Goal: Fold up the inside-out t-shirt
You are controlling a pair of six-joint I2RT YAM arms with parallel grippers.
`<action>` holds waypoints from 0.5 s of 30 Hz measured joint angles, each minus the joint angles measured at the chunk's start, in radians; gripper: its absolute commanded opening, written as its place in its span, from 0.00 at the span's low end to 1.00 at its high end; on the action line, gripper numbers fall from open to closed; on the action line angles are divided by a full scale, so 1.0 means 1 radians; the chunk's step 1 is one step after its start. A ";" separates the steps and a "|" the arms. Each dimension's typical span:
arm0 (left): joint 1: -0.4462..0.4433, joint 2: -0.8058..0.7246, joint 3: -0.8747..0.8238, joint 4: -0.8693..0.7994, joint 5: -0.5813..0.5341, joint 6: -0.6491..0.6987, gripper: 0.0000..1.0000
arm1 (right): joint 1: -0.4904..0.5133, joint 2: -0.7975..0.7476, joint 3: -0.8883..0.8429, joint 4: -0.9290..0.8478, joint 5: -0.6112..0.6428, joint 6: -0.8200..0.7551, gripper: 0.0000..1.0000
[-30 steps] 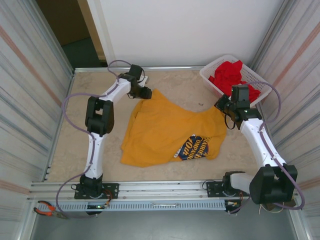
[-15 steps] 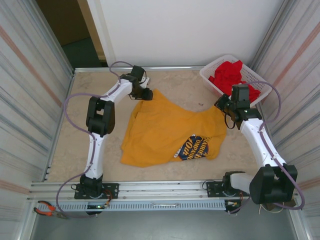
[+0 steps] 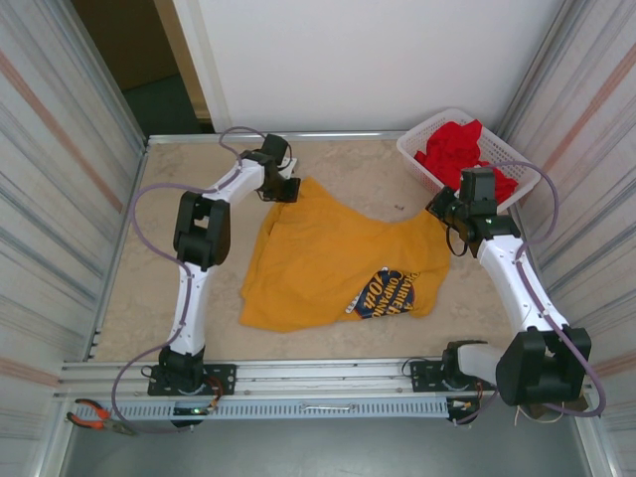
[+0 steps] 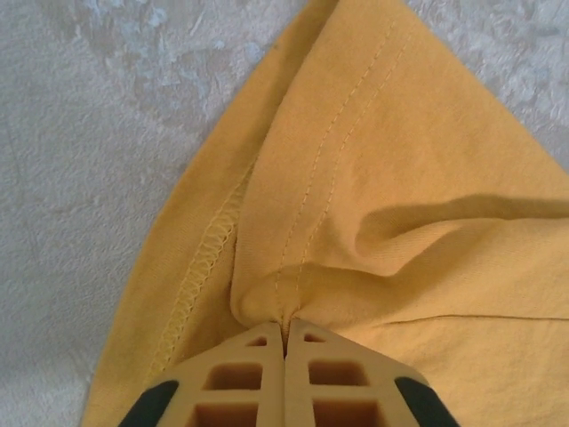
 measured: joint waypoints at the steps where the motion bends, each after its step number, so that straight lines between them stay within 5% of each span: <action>1: 0.000 -0.002 -0.002 0.003 0.000 -0.003 0.02 | -0.001 0.000 0.000 -0.001 0.000 0.000 0.00; 7: 0.006 -0.084 -0.015 0.005 -0.003 -0.016 0.01 | -0.063 -0.011 0.041 -0.030 -0.024 0.000 0.00; 15: 0.102 -0.503 -0.050 0.169 0.063 -0.105 0.02 | -0.196 -0.096 0.246 -0.074 -0.103 0.008 0.00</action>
